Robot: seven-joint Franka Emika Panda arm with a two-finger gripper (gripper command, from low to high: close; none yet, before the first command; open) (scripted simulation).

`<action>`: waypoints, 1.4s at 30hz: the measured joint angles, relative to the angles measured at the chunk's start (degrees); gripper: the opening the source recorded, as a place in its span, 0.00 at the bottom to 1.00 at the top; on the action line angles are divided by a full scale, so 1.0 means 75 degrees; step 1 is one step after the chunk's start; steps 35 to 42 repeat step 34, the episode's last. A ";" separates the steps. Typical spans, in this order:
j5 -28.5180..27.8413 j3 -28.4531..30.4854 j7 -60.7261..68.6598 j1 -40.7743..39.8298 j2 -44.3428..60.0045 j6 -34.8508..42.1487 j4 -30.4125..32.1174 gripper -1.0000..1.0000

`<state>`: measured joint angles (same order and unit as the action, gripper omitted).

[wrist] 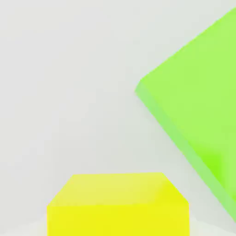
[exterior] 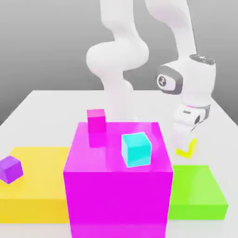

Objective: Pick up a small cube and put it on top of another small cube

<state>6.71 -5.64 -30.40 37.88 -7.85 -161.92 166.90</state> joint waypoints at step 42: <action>-0.3340 0.4024 0.7689 -0.3108 -0.4617 0.5936 -0.1114 1.00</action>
